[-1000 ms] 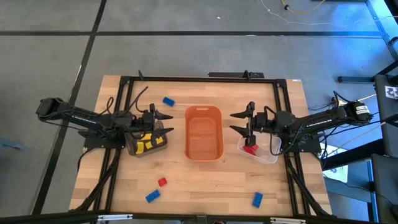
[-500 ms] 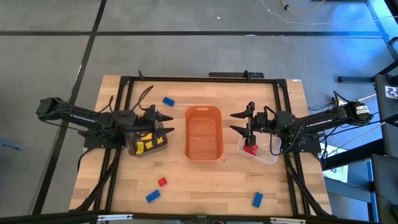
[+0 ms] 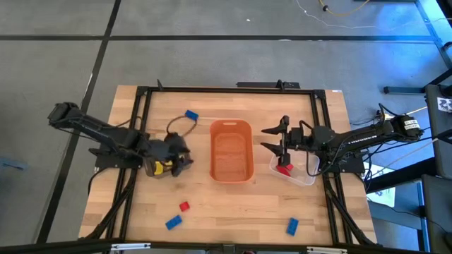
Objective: Sort & place blocks by color
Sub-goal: Put the red block into the transparent bin
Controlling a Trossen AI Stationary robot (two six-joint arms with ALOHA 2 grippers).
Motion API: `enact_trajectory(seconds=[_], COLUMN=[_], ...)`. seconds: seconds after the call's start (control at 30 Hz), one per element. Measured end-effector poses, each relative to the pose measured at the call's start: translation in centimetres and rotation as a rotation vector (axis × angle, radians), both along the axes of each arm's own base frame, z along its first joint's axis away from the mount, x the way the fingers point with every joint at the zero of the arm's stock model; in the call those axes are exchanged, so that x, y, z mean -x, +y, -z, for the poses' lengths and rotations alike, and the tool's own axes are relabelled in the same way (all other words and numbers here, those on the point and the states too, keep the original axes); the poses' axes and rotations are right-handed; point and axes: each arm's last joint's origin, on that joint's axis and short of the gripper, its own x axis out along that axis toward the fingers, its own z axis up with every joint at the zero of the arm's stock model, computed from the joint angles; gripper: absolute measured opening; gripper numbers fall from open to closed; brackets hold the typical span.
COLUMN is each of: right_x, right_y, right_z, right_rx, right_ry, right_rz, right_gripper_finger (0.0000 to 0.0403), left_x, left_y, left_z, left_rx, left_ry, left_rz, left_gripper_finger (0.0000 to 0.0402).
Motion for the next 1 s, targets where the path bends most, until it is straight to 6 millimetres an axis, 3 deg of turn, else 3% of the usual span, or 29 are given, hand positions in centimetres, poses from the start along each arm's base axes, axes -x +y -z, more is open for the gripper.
enact_trajectory(seconds=[0.17,0.47,0.63,0.77,1.0], right_x=[0.0,0.0,0.0,-0.1,-0.1], right_y=[0.0,0.0,0.0,0.0,0.0], right_z=[0.4,0.4,0.4,0.4,0.4], right_rx=[0.004,0.004,0.004,0.004,0.004], right_ry=[0.037,0.039,0.039,0.04,0.04], right_rz=[0.0,0.0,0.0,0.0,0.0], right_gripper_finger=[0.0235,0.0235,0.0235,0.0235,0.0235], left_x=[-1.1,-3.1,-3.3,-3.2,-3.6], left_y=[-3.6,-10.6,-13.7,-15.9,-17.0], left_z=[-0.2,-0.3,1.0,3.2,6.4], left_rx=[0.095,0.104,0.026,-0.053,-0.048], left_ry=[0.093,0.265,0.41,0.47,0.557], left_rz=[0.111,0.218,0.25,0.324,0.24], left_gripper_finger=[0.0243,0.0243,0.0243,0.0243,0.0243])
